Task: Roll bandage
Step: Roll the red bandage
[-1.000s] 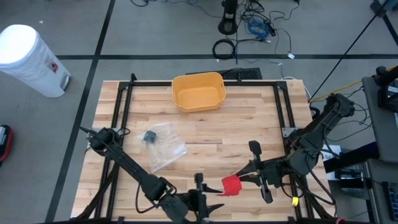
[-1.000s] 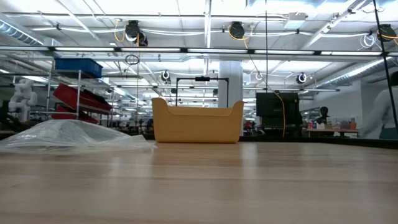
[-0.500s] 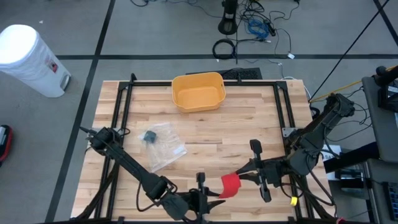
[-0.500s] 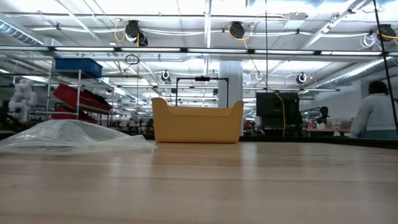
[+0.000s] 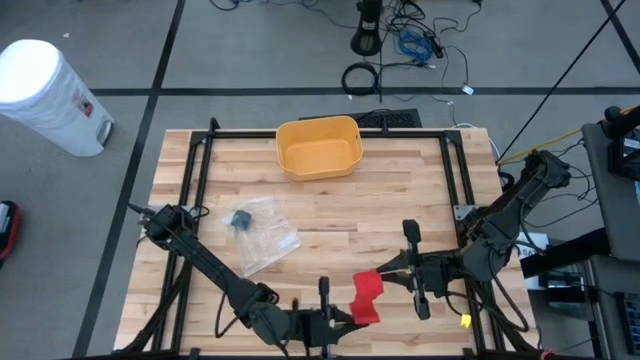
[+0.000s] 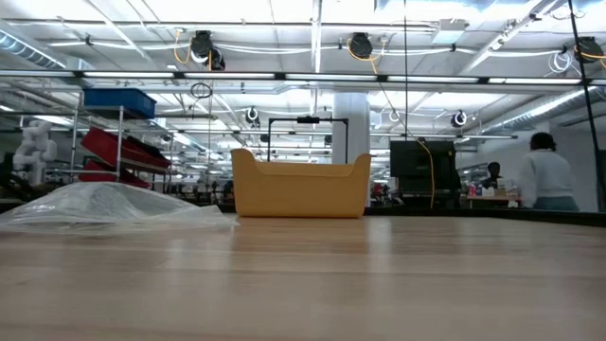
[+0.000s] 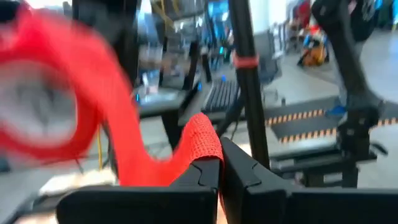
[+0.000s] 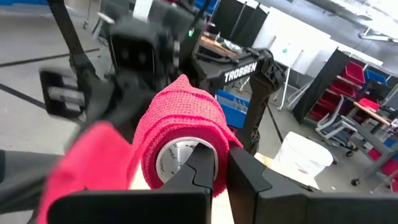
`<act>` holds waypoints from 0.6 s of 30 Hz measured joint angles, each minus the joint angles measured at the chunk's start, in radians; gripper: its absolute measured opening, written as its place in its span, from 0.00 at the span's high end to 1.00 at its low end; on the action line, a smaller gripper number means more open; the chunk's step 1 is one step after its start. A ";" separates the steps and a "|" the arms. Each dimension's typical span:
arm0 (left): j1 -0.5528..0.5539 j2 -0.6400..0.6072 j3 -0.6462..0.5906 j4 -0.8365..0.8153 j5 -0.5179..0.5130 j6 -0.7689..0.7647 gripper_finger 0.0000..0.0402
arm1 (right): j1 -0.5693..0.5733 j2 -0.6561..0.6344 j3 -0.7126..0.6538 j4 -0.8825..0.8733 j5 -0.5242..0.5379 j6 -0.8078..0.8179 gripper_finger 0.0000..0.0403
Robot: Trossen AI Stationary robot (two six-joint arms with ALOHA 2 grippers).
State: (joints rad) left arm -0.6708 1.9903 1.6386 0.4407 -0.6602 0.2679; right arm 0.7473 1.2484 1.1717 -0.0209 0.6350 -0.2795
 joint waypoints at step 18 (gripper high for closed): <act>-0.008 -0.076 0.121 0.129 0.263 0.140 1.00 | -0.107 0.000 0.000 -0.161 -0.003 0.110 0.96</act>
State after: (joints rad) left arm -0.6787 1.9143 1.7595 0.5694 -0.3976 0.4079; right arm 0.6401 1.2488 1.1717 -0.1823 0.6320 -0.1694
